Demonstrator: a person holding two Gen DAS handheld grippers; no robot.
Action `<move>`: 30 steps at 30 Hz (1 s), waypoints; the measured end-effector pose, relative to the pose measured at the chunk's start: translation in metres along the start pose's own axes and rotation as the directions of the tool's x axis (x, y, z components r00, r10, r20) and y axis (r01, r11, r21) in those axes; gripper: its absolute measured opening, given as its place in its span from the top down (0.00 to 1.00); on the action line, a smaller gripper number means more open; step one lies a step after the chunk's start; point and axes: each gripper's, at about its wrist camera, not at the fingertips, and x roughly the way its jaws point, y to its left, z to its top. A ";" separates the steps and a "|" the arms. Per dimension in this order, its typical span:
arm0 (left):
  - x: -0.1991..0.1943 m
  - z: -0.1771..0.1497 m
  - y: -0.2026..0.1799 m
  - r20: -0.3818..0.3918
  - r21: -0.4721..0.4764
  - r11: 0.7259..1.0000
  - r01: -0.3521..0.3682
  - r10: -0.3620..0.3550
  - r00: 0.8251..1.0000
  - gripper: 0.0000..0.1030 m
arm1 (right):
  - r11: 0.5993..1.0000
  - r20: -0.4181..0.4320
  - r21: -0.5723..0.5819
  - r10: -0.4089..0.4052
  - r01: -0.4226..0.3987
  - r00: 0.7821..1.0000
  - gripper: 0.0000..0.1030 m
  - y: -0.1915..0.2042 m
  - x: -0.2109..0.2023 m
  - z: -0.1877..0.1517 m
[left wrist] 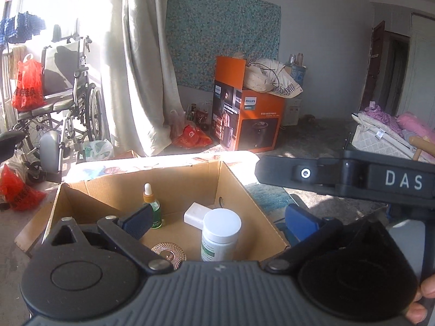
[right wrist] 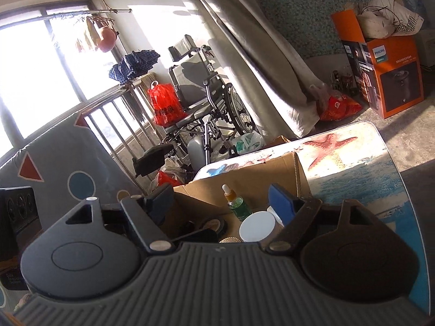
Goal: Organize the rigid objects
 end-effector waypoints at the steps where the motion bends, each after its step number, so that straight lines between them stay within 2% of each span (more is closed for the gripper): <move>1: -0.004 -0.002 -0.002 -0.005 0.005 0.999 -0.031 0.031 0.999 0.00 | 1.000 0.004 -0.004 -0.007 0.007 1.000 0.21 0.004 -0.004 -0.003; 4: -0.013 -0.008 -0.008 -0.015 0.027 0.993 -0.112 0.112 0.994 0.00 | 0.999 0.007 -0.008 -0.033 0.033 0.999 0.18 0.015 -0.014 -0.013; 6: -0.015 -0.014 -0.009 -0.037 0.015 0.985 -0.172 0.173 0.984 0.00 | 0.998 0.017 -0.017 -0.061 0.062 0.998 0.12 0.022 -0.022 -0.020; 8: -0.015 -0.019 -0.006 -0.057 -0.008 0.978 -0.208 0.207 0.977 0.00 | 0.995 0.028 -0.035 -0.090 0.091 0.996 0.11 0.028 -0.028 -0.024; 13: -0.012 -0.036 0.010 -0.120 -0.035 0.986 -0.164 0.158 0.980 0.00 | 0.985 0.045 -0.062 -0.156 0.159 0.987 0.06 0.039 -0.043 -0.033; 14: -0.012 -0.039 0.013 -0.121 -0.043 0.984 -0.171 0.165 0.979 0.00 | 0.981 0.047 -0.076 -0.174 0.177 0.984 0.01 0.042 -0.046 -0.035; 21: -0.015 -0.061 0.047 -0.175 -0.120 0.960 -0.252 0.230 0.957 0.00 | 0.935 -0.004 -0.205 -0.296 0.289 0.955 0.01 0.059 -0.040 -0.062; 26: -0.015 -0.070 0.069 -0.224 -0.140 0.935 -0.327 0.292 0.930 0.00 | 0.906 -0.078 -0.268 -0.361 0.329 0.929 0.01 0.066 -0.006 -0.080; 30: -0.016 -0.071 0.075 -0.234 -0.136 0.924 -0.357 0.320 0.918 0.00 | 0.890 -0.124 -0.304 -0.390 0.339 0.913 0.01 0.071 0.022 -0.092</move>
